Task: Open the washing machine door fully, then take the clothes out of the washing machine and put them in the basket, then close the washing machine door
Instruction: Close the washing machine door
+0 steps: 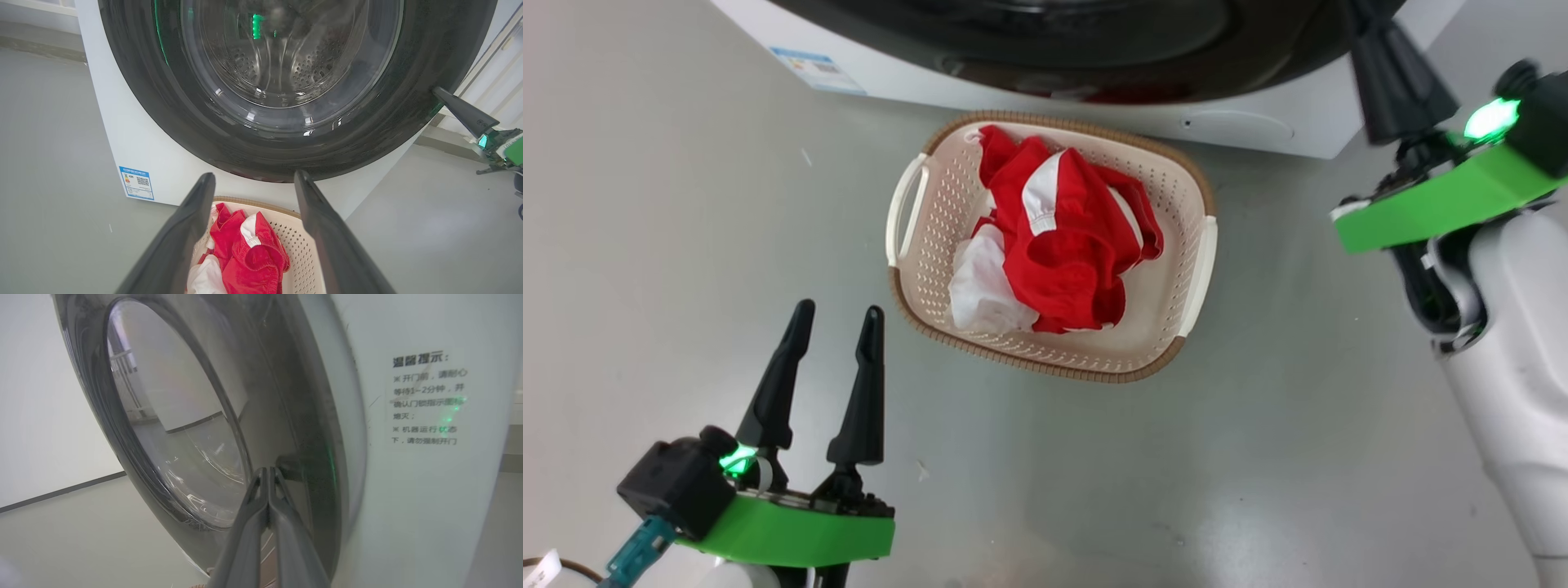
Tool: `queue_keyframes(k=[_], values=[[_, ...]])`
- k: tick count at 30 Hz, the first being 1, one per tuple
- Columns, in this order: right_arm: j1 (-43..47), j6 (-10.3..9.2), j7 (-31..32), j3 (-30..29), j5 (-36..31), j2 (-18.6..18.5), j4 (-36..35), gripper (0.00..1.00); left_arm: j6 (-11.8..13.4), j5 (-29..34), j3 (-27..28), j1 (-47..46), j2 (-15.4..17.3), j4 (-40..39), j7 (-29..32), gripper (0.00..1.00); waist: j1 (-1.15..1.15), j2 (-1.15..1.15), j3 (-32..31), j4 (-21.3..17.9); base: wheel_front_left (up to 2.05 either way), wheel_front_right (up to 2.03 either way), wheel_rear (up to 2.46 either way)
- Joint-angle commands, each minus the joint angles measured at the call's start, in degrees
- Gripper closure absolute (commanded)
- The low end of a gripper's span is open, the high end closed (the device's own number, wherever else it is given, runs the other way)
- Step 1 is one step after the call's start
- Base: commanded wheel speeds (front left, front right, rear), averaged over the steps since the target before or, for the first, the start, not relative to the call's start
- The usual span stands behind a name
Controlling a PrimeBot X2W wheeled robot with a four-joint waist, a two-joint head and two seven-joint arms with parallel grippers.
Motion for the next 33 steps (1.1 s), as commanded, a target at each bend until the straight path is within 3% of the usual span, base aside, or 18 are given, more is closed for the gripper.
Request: queue_keyframes(k=[1,12,19,23,25,33], values=[[-0.83,0.18,-0.36,0.08,-0.05,0.45,-1.64,1.00,-0.30,-0.42,1.69,-0.53,0.65,-1.59,-0.69,0.00,0.00,0.00,0.59,0.39,0.00,0.00,0.00],[-4.58,0.18,-0.36,-2.75,-0.46,0.10,-2.70,1.00,-0.30,-0.31,1.37,-2.07,0.65,-2.59,-0.69,0.00,0.00,0.00,2.99,0.51,0.00,0.00,0.00],[-3.28,0.18,-0.36,-1.12,-0.63,0.48,-2.29,1.00,-0.30,0.15,1.71,-2.37,0.65,-2.25,-0.69,0.00,0.00,0.00,2.37,-0.56,0.00,0.00,0.00],[-0.80,0.18,-0.36,0.07,-0.68,0.99,-1.89,0.55,-0.30,0.58,2.08,-2.07,0.65,-1.46,-0.69,0.00,0.00,0.00,1.00,-1.53,0.00,0.00,0.00],[0.77,0.18,-0.36,0.64,-0.62,1.26,-1.73,0.00,-0.30,0.78,2.43,-1.80,0.65,-1.03,-0.69,0.00,0.00,0.00,0.14,-2.13,0.00,0.00,0.00],[7.55,0.18,-0.36,1.11,-0.26,2.58,-1.65,0.00,-0.30,2.29,4.03,0.10,0.65,1.46,-0.69,0.00,0.00,0.00,-4.11,-5.28,0.00,0.00,0.00]])
